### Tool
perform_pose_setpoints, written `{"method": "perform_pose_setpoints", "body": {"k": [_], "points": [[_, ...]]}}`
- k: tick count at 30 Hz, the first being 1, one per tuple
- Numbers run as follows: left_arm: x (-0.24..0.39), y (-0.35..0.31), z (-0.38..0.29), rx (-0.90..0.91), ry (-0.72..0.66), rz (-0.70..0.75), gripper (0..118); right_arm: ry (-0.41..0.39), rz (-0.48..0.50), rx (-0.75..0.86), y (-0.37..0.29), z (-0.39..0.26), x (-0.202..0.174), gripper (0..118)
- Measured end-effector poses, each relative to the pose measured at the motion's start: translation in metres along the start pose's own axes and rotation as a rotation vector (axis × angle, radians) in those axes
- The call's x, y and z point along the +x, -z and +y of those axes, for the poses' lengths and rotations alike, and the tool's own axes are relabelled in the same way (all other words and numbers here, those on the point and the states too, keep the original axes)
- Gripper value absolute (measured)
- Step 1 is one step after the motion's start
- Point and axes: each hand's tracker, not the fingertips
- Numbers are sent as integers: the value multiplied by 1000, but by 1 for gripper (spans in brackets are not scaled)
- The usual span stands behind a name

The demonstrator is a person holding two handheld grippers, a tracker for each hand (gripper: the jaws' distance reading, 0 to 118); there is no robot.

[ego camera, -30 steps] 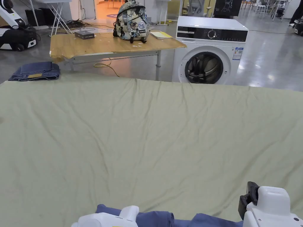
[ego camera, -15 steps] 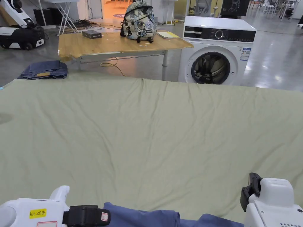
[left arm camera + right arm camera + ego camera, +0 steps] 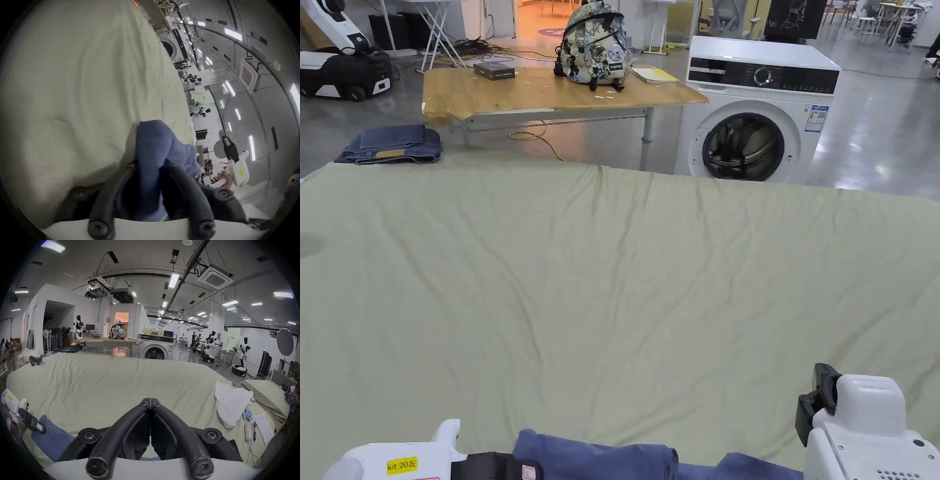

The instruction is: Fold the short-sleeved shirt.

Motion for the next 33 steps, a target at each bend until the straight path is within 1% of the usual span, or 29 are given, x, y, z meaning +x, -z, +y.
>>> {"method": "perform_pose_setpoints", "body": {"k": [2, 4, 8, 9, 13, 14, 16, 17, 21, 26, 27, 29, 31, 33], "points": [[-4, -2, -2, 14, -24, -50, 6, -1, 0, -4, 0, -1, 0, 0], [-5, -4, -5, 29, -33, -63, 4, -2, -2, -8, -1, -2, 0, 0], [16, -20, -12, 68, 3, -86, 2, -4, -9, -15, 0, -3, 1, 0], [23, -25, -12, 78, 31, -84, 2, -3, -9, -15, 0, -4, 2, 0], [38, -57, -1, 128, 69, -59, 2, -6, -13, -15, 1, -3, 3, 0], [43, -69, 2, 142, 76, 0, 2, -7, -13, -15, 1, -3, 3, 0], [44, -95, 14, 169, 107, 53, 2, -11, -10, -13, 1, -2, 2, 0], [51, -109, 18, 177, 120, 111, 2, -14, -8, -11, 2, -2, 2, 0], [87, -136, 18, 210, 179, 211, 2, -15, 2, -7, 3, -1, -2, 0], [134, -126, 9, 174, 227, 251, 2, -2, 12, -11, 4, -3, -6, 0], [131, -124, 12, 165, 237, 256, 2, -1, 13, -12, 4, -3, -6, 0], [146, -113, 8, 150, 256, 264, 2, 0, 15, -14, 4, -4, -6, 0], [152, -102, 8, 124, 296, 256, 2, 1, 15, -16, 4, -6, -5, 0], [165, -89, 5, 96, 293, 235, 2, 1, 11, -19, 4, -8, -4, 0]]}}
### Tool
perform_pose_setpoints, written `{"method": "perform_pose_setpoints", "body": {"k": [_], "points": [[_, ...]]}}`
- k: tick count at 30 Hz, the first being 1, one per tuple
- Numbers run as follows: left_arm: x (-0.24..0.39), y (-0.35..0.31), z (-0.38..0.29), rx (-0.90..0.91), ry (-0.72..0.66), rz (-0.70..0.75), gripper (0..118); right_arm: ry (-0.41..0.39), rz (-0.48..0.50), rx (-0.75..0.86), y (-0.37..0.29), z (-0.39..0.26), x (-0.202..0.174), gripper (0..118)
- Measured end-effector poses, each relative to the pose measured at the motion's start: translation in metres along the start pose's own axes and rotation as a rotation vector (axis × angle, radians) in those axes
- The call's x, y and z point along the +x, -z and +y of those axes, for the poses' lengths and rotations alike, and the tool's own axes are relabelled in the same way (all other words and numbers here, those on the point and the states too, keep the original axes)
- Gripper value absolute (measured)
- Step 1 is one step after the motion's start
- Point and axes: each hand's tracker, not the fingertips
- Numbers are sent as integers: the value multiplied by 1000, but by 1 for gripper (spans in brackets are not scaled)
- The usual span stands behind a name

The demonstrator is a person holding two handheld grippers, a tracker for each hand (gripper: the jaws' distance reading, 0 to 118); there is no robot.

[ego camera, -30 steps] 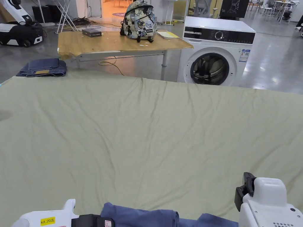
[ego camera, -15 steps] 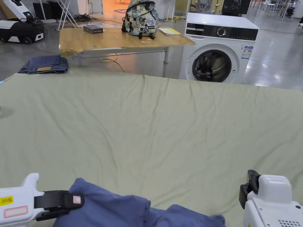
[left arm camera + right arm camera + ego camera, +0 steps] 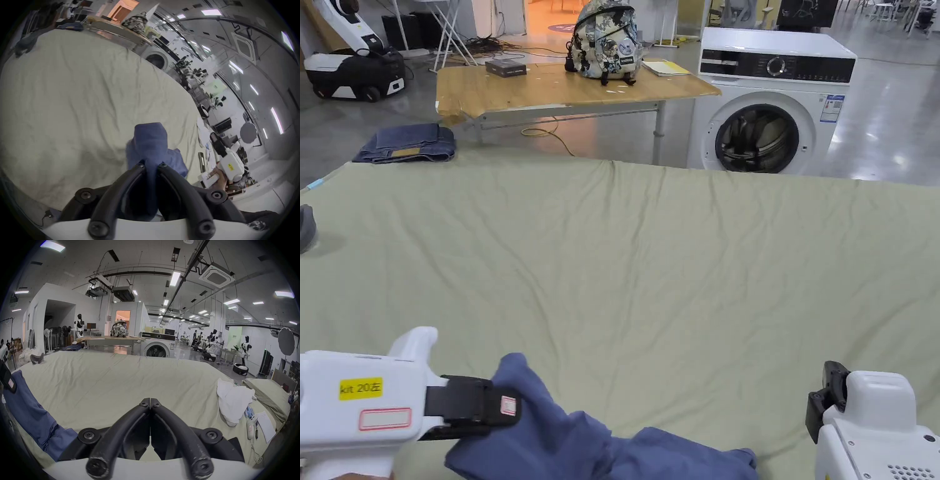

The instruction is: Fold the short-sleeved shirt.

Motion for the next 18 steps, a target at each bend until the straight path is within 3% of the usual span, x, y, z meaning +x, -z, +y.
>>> {"method": "perform_pose_setpoints", "body": {"k": [18], "points": [[99, 137, -32, -174, -13, -160, 2, 13, -29, -27, -4, -9, 13, 0]]}}
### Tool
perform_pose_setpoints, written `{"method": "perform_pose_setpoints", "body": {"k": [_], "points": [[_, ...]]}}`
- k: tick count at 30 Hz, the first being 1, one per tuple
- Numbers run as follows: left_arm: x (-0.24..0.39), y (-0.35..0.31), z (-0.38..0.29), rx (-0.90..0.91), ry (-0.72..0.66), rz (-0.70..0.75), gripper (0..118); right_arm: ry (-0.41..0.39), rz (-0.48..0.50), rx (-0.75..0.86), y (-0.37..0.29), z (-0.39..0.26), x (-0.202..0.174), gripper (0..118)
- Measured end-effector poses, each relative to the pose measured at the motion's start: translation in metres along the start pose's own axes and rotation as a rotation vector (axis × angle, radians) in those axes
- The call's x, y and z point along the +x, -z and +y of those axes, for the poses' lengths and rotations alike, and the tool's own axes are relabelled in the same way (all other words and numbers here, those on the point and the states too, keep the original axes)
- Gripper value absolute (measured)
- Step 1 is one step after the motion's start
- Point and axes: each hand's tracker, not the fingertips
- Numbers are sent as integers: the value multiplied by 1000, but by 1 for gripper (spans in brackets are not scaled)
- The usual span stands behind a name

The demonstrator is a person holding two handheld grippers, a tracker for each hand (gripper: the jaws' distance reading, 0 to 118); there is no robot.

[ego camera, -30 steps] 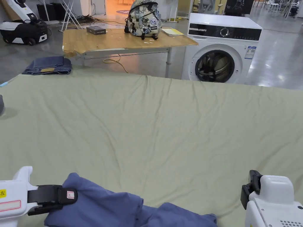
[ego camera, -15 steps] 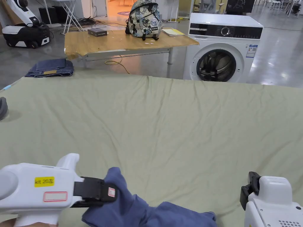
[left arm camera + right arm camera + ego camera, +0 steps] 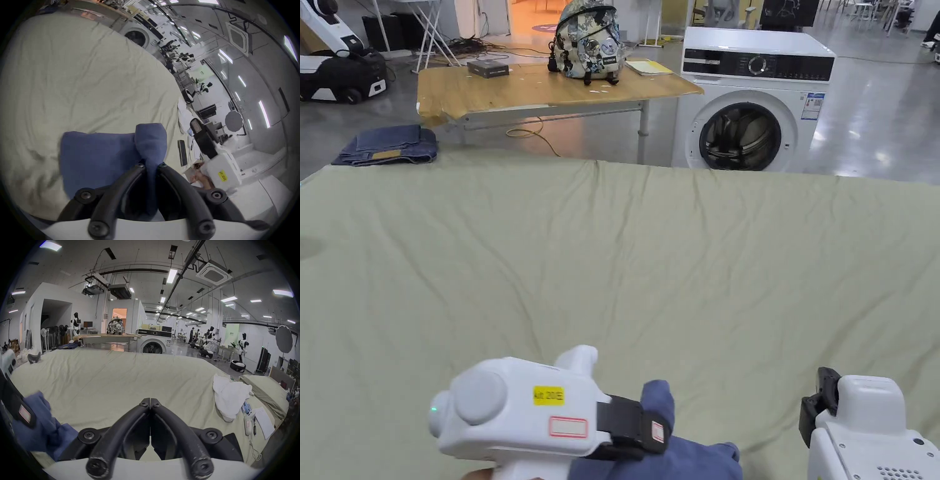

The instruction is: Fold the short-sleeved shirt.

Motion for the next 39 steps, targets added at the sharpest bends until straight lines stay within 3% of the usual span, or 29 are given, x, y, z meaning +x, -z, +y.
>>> {"method": "perform_pose_setpoints", "body": {"k": [5, 11, 13, 17, 23, 26, 29, 35, 39], "points": [[-2, 60, -10, -56, -37, -31, 2, 2, -5, -6, 0, -2, 2, 0], [-11, 114, -20, -110, -40, 50, 2, -5, -14, -15, 1, -4, 7, 0], [-15, 122, -22, -120, -53, 70, 8, -5, -19, -18, 2, -4, 9, 0], [-14, 112, -19, -117, -55, 24, 43, -4, -24, -24, 2, -5, 14, 0], [-2, 72, -6, -52, 9, -10, 43, 0, -32, -18, -1, -4, 18, 0], [-9, 72, -1, -52, 38, 23, 40, 7, -34, -13, -2, -3, 18, 0], [-25, 91, -6, -104, 17, 29, 12, 10, -32, -11, -2, -3, 17, 0], [-41, 135, -34, -169, -20, 16, 1, 8, -28, -13, -4, -4, 14, 0], [-35, 147, -41, -150, 57, 27, 0, 6, -25, -13, -5, -4, 13, 0]]}}
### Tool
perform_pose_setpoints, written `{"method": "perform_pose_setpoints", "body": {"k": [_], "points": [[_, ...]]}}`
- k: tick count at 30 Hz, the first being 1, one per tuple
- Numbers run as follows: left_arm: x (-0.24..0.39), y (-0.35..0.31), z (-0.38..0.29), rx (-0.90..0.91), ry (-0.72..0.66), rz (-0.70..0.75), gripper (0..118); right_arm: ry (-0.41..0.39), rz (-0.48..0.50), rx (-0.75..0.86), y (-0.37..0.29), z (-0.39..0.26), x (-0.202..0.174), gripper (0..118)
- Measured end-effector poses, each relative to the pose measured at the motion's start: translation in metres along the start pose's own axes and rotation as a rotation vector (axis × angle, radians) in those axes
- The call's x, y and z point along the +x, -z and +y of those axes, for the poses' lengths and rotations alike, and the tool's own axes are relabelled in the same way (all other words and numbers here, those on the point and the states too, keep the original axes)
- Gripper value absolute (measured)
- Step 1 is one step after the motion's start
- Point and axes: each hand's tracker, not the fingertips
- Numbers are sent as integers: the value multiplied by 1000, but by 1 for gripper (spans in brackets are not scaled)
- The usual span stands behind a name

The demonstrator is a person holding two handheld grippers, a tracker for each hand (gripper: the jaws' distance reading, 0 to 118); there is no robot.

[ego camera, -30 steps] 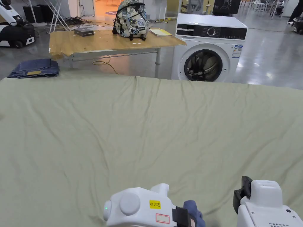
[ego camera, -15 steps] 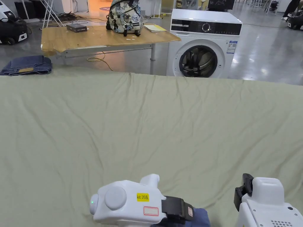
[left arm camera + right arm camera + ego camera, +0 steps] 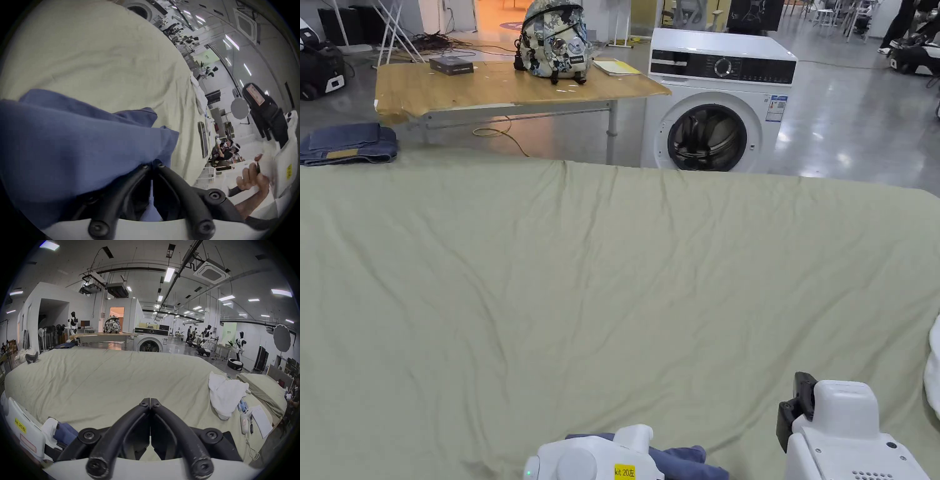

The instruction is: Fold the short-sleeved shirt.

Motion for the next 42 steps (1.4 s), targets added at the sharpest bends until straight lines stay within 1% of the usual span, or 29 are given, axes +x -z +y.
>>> {"method": "perform_pose_setpoints", "body": {"k": [4, 8, 10, 12, 14, 17, 20, 23, 27, 36, 37, 39, 42], "points": [[7, -22, 6, 10, 12, -13, 0, 0, 1, 12, -2, 3, -1, 0], [14, -78, 23, 188, 112, 27, 0, 10, -3, 38, 0, 12, -2, 0], [19, -111, 29, 306, 187, 123, 0, 16, -4, 48, 2, 17, -4, 0], [25, -143, 30, 439, 281, 259, 0, 28, -3, 67, 5, 22, -7, 0], [38, -173, 27, 557, 343, 374, 0, 36, 1, 88, 6, 27, -11, 0], [40, -204, 19, 734, 399, 505, 0, 49, 7, 117, 9, 37, -18, 0], [42, -219, 7, 889, 464, 633, 0, 63, 13, 152, 9, 47, -25, 0], [35, -226, 1, 995, 467, 716, 0, 71, 20, 193, 8, 56, -33, 0], [28, -232, -4, 1067, 413, 734, 0, 72, 26, 230, 7, 63, -40, 0], [23, -247, -3, 1092, 415, 768, 0, 74, 19, 262, -4, 63, -37, 0], [20, -248, -2, 1093, 412, 766, 0, 73, 23, 253, -6, 61, -36, 0], [19, -251, -2, 1078, 405, 763, 0, 46, 45, 201, -11, 52, -37, 0], [14, -251, -5, 1051, 400, 754, 0, 20, 109, 87, -21, 29, -40, 0]]}}
